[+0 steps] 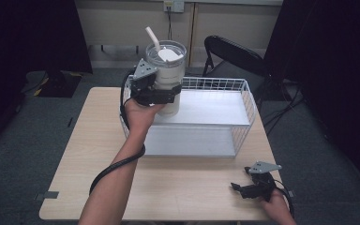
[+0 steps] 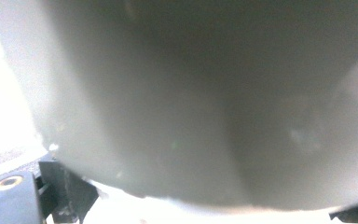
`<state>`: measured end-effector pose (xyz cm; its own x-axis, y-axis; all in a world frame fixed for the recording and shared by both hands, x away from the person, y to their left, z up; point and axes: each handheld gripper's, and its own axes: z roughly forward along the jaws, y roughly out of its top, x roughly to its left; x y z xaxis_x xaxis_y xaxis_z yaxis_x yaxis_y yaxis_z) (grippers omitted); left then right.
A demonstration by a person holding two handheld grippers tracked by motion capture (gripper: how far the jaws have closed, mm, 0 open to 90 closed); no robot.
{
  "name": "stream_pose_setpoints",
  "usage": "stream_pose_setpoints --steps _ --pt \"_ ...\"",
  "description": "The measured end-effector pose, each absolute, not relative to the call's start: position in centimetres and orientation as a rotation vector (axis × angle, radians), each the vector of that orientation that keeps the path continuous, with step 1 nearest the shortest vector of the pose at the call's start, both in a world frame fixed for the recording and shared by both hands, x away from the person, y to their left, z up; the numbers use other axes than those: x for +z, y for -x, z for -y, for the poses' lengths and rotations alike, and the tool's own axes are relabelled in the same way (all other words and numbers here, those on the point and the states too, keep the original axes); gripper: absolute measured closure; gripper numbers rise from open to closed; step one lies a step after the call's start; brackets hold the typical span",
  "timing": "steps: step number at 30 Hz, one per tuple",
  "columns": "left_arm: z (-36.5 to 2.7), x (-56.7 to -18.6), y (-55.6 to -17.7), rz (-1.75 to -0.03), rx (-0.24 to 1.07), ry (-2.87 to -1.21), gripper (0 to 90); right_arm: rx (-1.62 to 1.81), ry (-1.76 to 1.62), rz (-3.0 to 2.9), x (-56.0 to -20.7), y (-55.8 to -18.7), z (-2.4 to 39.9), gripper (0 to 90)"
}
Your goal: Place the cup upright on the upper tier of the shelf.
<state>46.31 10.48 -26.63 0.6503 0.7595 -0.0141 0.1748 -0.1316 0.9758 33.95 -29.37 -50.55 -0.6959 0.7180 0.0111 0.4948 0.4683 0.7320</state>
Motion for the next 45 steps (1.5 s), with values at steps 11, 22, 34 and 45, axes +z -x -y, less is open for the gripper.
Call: stream_pose_setpoints --steps 11,22,34,45 --pt "-10.5 -27.0 -46.3 -0.76 0.606 -1.65 9.5 1.061 -1.032 -2.421 -50.6 -34.0 29.4 10.7" --pt "-11.1 -27.5 -46.4 -0.767 0.557 -1.681 8.1 1.061 -1.032 -2.422 -50.6 -33.9 29.4 10.7" --pt "-11.3 -28.0 -46.0 -0.799 0.537 -1.662 8.0 1.061 -1.032 -2.422 -50.6 -33.9 29.4 10.6" --pt "-12.1 -29.0 -45.0 -0.826 0.519 -1.708 8.5 1.061 -1.031 -2.422 -50.6 -34.0 29.4 10.6"
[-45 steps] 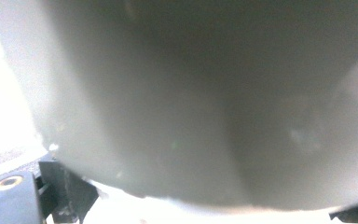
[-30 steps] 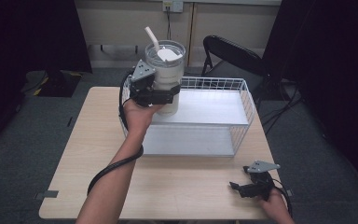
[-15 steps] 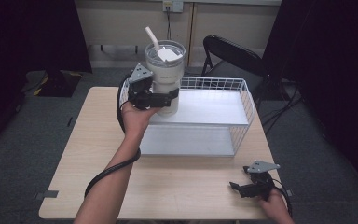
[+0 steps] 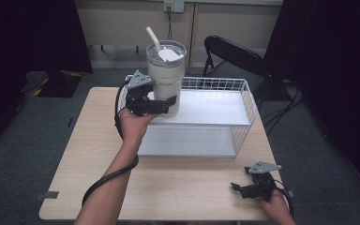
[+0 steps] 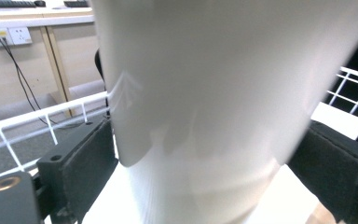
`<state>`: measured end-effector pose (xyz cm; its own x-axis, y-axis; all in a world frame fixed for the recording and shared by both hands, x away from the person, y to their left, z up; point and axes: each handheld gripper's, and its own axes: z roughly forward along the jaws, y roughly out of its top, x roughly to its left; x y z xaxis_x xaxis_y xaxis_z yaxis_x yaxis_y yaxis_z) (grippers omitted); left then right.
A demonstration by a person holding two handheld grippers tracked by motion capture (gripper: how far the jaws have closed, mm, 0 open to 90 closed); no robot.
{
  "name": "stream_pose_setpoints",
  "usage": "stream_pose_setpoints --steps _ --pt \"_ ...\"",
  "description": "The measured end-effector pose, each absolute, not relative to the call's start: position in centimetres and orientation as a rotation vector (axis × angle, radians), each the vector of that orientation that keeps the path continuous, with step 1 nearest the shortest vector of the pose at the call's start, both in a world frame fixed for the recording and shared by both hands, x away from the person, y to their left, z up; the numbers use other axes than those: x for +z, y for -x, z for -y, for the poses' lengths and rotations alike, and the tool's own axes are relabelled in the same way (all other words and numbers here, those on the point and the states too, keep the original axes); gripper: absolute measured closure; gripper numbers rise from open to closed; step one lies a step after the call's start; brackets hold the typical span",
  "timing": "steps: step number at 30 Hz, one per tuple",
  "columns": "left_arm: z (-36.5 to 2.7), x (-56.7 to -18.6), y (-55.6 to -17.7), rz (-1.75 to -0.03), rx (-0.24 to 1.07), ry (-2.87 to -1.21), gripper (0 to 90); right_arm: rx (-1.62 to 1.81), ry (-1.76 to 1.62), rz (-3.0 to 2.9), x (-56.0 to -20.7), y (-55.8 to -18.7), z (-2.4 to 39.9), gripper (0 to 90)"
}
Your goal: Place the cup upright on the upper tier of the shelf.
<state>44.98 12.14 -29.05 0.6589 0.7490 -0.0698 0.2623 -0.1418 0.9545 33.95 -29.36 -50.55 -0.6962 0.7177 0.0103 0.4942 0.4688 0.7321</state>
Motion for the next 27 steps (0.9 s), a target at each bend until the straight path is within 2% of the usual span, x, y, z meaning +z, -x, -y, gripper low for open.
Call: stream_pose_setpoints --steps 5,13,27 --pt "-12.9 -29.0 -43.9 -0.824 0.506 -1.72 9.4 1.06 -1.032 -2.422 -50.6 -33.9 29.4 10.6" --pt "-14.0 -28.5 -40.4 -0.72 0.46 -1.778 9.7 1.058 -1.031 -2.424 -50.5 -33.9 29.4 10.6" --pt "-16.1 -32.7 -35.6 -0.688 0.382 -1.765 10.5 1.058 -1.031 -2.424 -50.5 -33.9 29.4 10.6"
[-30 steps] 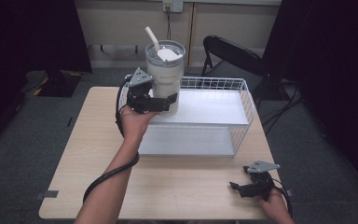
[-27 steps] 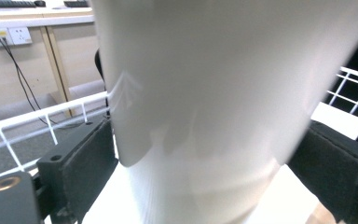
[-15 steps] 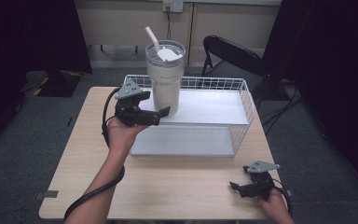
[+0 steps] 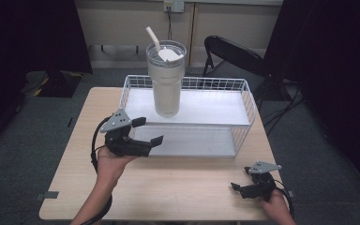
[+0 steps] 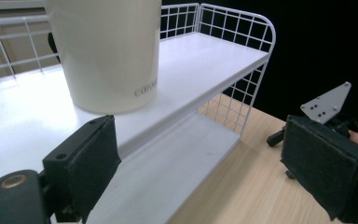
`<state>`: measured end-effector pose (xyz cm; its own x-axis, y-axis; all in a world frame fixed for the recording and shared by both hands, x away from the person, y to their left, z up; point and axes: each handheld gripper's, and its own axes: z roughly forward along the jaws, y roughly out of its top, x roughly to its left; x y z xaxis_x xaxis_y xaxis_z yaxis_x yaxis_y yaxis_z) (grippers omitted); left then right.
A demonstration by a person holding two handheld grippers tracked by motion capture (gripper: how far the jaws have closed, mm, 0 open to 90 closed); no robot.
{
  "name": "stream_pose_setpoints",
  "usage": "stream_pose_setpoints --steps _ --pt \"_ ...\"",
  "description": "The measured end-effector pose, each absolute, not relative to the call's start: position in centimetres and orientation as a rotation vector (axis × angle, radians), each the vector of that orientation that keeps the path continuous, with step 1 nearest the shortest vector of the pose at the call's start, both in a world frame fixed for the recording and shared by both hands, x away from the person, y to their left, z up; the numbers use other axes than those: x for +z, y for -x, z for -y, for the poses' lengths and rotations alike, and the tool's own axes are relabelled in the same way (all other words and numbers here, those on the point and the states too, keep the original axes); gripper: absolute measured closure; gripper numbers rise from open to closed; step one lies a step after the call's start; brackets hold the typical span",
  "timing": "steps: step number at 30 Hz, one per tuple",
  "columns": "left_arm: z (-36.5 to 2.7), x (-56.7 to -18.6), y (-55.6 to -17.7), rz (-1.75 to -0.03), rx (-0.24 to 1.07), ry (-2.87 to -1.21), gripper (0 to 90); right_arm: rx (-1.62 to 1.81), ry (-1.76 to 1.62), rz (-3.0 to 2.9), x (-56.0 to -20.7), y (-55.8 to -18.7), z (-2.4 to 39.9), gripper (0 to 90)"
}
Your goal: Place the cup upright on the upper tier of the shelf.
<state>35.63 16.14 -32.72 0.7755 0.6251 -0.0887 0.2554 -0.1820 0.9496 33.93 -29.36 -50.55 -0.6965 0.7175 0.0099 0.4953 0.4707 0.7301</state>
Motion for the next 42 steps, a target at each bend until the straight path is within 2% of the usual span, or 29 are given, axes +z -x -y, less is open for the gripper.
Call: stream_pose_setpoints --steps 13,24,30,42 --pt "-18.4 -39.4 -34.0 -0.773 0.313 -1.787 10.4 1.058 -1.031 -2.424 -50.5 -33.9 29.4 10.6" --pt "-19.0 -44.7 -33.5 -0.791 0.242 -1.859 9.9 1.058 -1.032 -2.424 -50.5 -33.9 29.4 10.6" --pt "-19.5 -47.2 -33.4 -0.821 0.225 -1.957 9.2 1.058 -1.031 -2.424 -50.5 -33.9 29.4 10.6" --pt "-20.5 -49.7 -33.6 -0.898 0.242 -2.038 10.0 1.058 -1.032 -2.424 -50.5 -33.9 29.4 10.6"
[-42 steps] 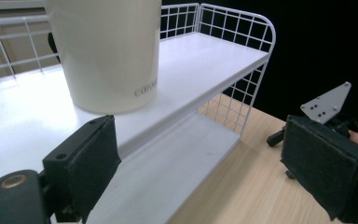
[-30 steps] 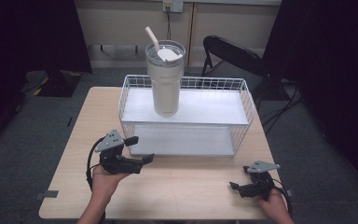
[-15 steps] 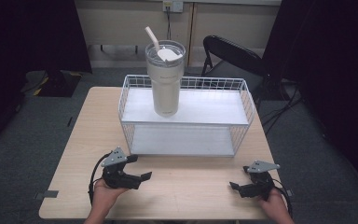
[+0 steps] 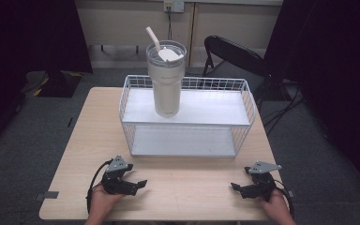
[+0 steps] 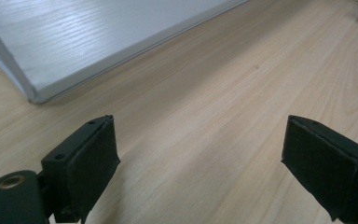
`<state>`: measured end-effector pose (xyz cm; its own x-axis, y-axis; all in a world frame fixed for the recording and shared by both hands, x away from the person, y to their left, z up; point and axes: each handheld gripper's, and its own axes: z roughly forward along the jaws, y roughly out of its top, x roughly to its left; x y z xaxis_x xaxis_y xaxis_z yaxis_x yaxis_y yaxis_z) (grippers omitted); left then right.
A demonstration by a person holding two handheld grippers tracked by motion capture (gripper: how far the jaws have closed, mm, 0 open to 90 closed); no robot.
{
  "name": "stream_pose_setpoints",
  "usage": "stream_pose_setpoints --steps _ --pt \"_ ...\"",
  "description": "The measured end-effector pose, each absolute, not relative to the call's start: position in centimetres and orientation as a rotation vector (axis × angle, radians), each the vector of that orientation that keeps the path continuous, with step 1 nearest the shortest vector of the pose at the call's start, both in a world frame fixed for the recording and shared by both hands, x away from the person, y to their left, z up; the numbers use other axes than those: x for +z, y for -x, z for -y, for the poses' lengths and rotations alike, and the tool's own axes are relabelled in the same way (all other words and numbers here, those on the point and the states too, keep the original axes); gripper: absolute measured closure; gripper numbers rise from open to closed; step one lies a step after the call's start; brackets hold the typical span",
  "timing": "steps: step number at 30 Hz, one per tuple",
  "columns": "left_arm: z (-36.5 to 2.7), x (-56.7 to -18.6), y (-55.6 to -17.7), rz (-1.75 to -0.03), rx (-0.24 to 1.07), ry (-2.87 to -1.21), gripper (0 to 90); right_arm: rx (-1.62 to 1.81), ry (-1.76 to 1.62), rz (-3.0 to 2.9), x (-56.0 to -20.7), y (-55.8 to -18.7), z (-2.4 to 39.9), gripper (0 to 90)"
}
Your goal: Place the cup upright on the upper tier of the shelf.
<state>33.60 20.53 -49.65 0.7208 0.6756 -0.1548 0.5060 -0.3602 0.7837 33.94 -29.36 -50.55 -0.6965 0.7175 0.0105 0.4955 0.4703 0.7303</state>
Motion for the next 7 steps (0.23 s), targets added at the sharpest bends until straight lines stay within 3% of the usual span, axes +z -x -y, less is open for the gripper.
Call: stream_pose_setpoints --steps 7 --pt "-20.49 -50.27 -33.29 -0.913 0.252 -2.105 10.0 1.058 -1.031 -2.424 -50.55 -33.93 29.36 10.6"
